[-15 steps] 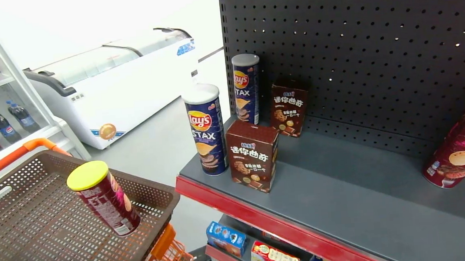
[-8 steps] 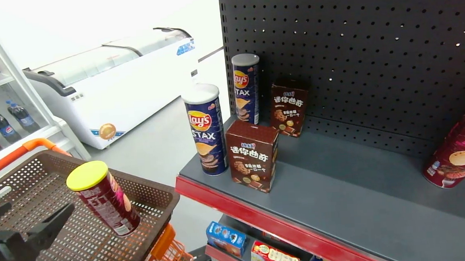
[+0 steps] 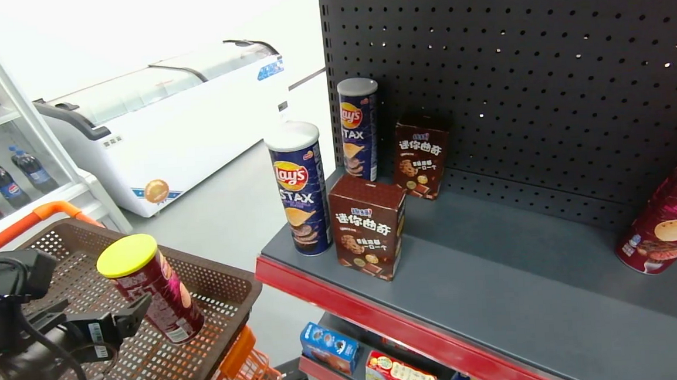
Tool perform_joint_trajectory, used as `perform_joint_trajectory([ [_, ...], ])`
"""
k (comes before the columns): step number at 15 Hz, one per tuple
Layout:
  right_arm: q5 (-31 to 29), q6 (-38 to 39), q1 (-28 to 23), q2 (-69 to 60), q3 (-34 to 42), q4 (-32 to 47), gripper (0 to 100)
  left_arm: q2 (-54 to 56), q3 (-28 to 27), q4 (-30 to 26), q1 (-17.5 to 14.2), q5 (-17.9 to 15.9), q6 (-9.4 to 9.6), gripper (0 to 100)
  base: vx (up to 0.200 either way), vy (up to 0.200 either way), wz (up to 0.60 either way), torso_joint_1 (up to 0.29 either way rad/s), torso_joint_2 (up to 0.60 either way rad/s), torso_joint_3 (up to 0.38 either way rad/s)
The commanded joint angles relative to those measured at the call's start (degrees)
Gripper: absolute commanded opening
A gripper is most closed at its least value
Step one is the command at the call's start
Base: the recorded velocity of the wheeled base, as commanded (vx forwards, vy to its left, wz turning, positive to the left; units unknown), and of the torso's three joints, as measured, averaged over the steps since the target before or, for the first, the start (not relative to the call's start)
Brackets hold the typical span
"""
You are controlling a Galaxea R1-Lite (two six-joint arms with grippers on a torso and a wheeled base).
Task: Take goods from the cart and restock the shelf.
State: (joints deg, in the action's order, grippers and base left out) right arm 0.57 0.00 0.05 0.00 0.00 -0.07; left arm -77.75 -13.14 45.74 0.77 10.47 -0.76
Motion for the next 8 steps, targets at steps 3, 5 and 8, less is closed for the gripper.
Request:
perform_joint_trajectory([
  [3, 0.0, 0.0, 0.0, 0.0, 0.0, 0.0, 100, -12.1, 0.7, 9.5, 0.0, 1.0, -0.04, 100, 0.0, 0.0, 0.0, 0.0, 0.0, 0.0],
  [5, 0.0, 0.0, 0.0, 0.0, 0.0, 0.0, 100, -14.1, 1.4, 10.2, 0.2, 3.5, -0.04, 100, 0.0, 0.0, 0.0, 0.0, 0.0, 0.0],
  [8, 0.0, 0.0, 0.0, 0.0, 0.0, 0.0, 100, -18.2, 1.6, 13.9, -0.1, 3.6, -0.3, 100, 0.0, 0.0, 0.0, 0.0, 0.0, 0.0],
])
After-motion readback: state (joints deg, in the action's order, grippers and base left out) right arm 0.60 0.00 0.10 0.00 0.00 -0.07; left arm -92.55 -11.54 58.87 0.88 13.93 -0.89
